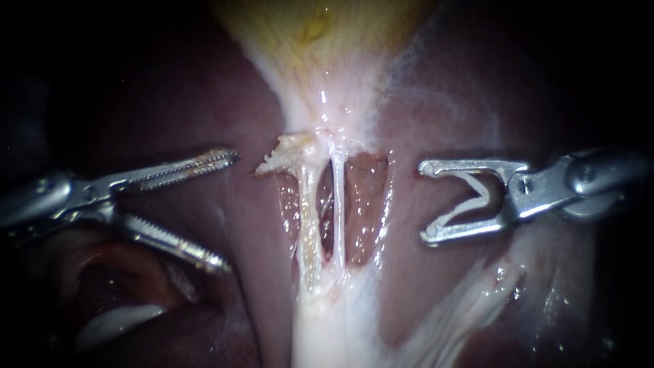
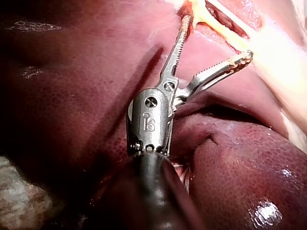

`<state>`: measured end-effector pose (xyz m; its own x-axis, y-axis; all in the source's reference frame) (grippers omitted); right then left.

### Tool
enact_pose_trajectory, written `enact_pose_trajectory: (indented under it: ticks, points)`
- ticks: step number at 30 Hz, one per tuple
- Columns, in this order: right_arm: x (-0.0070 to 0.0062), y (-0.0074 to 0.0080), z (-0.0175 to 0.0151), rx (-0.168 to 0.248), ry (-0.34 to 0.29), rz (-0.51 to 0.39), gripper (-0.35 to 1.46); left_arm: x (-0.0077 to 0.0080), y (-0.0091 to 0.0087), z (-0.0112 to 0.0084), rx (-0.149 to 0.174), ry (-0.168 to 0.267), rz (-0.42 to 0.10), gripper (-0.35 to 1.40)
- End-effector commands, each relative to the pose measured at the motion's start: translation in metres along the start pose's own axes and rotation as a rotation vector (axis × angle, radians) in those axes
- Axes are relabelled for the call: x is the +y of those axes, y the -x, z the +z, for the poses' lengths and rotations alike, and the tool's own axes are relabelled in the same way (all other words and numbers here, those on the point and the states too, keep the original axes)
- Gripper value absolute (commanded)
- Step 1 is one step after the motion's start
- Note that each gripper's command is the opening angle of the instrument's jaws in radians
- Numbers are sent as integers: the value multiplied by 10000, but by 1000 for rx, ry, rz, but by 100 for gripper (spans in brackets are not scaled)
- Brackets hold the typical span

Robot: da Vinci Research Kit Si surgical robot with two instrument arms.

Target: Grabbing gallbladder

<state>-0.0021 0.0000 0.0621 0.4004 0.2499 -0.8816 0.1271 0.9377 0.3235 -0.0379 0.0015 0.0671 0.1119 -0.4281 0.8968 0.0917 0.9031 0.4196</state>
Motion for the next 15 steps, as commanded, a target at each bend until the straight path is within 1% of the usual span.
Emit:
enact_pose_trajectory:
  ticks: [1, 4, 6, 12, 15]
  points:
    - [0, 0, 0, 0, 0, 0, 50, 0, 0, 0, -1, -3, 0, 104]
    - [0, 0, 0, 0, 0, 0, 50, 3, -2, -1, 1, 4, 6, 104]
    - [0, 0, 0, 0, 0, 0, 50, 7, -3, 0, 1, 5, 0, 103]
    - [0, 0, 0, 0, 0, 0, 50, 25, -10, 7, 5, 30, -42, 101]
    - [0, 0, 0, 0, 0, 0, 50, 35, -13, 12, 5, 36, -54, 98]
